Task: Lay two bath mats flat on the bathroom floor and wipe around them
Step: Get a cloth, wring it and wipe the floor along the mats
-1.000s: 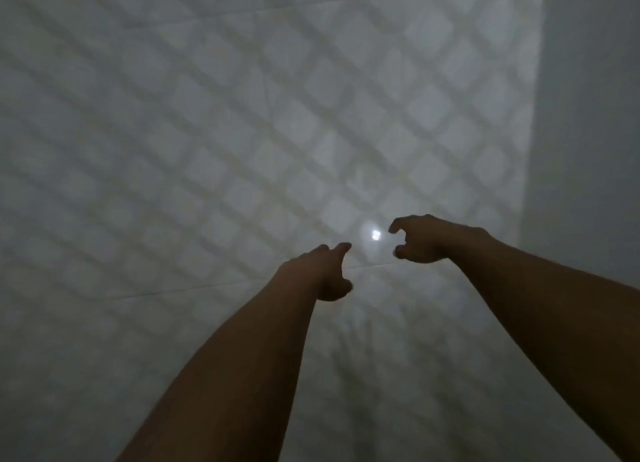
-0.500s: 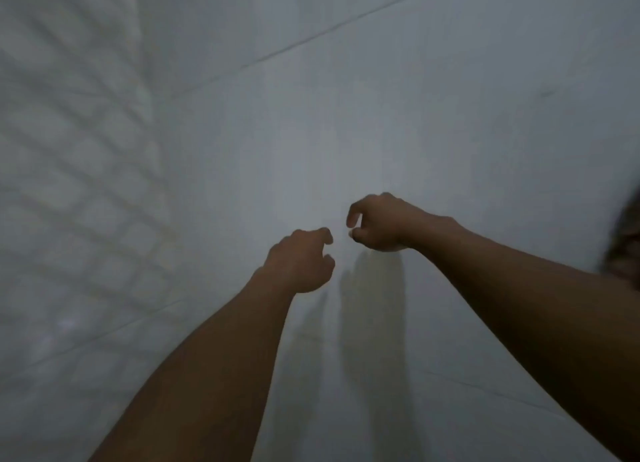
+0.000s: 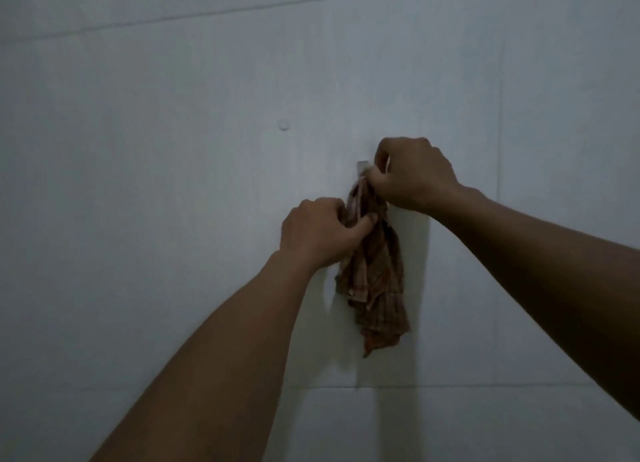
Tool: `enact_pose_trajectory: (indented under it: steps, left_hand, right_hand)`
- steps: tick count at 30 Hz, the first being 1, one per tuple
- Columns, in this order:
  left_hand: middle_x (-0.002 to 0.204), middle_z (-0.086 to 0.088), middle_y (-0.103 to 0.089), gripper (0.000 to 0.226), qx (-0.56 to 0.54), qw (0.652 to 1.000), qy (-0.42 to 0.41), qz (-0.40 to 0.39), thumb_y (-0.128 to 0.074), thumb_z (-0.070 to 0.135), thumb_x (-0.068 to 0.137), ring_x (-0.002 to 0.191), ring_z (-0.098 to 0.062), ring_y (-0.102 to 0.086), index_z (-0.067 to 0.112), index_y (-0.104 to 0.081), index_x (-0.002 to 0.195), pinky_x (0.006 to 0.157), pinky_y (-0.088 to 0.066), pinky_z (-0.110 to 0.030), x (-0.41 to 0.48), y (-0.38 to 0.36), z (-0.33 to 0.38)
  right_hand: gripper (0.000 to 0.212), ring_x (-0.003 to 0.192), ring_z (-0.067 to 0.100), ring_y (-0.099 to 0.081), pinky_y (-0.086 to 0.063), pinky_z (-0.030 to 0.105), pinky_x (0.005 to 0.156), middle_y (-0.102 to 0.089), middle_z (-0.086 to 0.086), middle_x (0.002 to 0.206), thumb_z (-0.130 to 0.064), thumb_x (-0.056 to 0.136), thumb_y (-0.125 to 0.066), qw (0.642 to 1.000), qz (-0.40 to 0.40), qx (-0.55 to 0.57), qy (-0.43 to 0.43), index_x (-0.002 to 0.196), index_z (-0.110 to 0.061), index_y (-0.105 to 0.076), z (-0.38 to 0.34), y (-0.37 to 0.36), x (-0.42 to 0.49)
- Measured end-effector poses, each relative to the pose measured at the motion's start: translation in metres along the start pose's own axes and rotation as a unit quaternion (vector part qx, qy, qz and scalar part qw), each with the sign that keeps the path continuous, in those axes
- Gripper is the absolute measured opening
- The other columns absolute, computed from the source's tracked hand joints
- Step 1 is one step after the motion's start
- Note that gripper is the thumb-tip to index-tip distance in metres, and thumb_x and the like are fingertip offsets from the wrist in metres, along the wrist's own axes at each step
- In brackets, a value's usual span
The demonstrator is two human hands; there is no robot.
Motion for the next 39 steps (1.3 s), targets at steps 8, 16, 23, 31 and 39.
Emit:
enact_pose_trajectory:
  steps: [8,16,23,31,39]
  left_hand:
    - [0.068,0.002,-0.059,0.03,-0.125,0.99,0.032,-0.054,-0.064,0.034,0.091,0.064,-0.014,-0.054,0.018,-0.054,0.068,0.054,-0.037,-0.025,-0.008,0.003,-0.004]
    - [0.077,-0.004,-0.062,0.023,-0.267,0.957,0.116,-0.011,-0.069,0.025,0.09,0.07,-0.022,-0.057,0.022,-0.053,0.074,0.065,-0.048,-0.033,0.002,0.062,-0.01]
    - [0.096,-0.004,-0.065,0.027,-0.2,0.97,0.142,-0.002,-0.073,0.032,0.088,0.083,-0.018,-0.064,0.018,-0.055,0.103,0.067,-0.053,-0.032,-0.007,0.128,-0.014]
    - [0.098,-0.006,-0.071,0.014,-0.054,0.948,0.302,-0.082,-0.067,0.03,0.096,0.088,-0.017,-0.068,0.017,-0.072,0.094,0.07,-0.053,-0.028,-0.118,0.193,-0.122]
    - [0.085,-0.007,-0.068,0.014,0.021,0.898,0.44,-0.007,-0.065,0.021,0.097,0.079,-0.02,-0.061,0.013,-0.068,0.085,0.067,-0.047,-0.028,-0.267,0.283,-0.24]
  right_hand:
    - [0.035,0.078,0.032,-0.065,-0.051,0.037,0.058,-0.063,0.009,0.084,-0.043,0.076,-0.066,0.99,-0.12,0.032,-0.069,0.092,-0.014,-0.054,0.0,-0.01,-0.011]
    - [0.027,0.081,0.033,-0.07,-0.061,0.048,0.078,-0.073,0.015,0.087,-0.025,0.089,-0.06,0.962,-0.045,0.219,-0.156,0.085,-0.003,-0.073,-0.015,0.005,-0.014]
    - [0.027,0.097,0.027,-0.061,-0.052,0.041,0.084,-0.065,0.008,0.104,-0.023,0.096,-0.042,0.959,0.025,0.277,-0.047,0.105,-0.011,-0.065,-0.072,0.034,0.002]
    - [0.038,0.086,0.032,-0.074,-0.063,0.049,0.077,-0.075,0.015,0.094,-0.035,0.076,-0.084,0.877,-0.403,0.261,0.032,0.093,-0.002,-0.075,-0.167,-0.044,-0.034]
    - [0.024,0.105,0.028,-0.069,-0.057,0.049,0.092,-0.073,0.012,0.111,-0.029,0.099,-0.061,0.684,-0.593,0.407,0.119,0.112,-0.012,-0.073,-0.344,-0.124,-0.109]
Point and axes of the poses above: each hand's wrist, its own x-axis towards the middle knuckle, its own y-axis out of the back of the hand, z = x × y, the point moved 1 cm from there along x, towards the middle knuckle
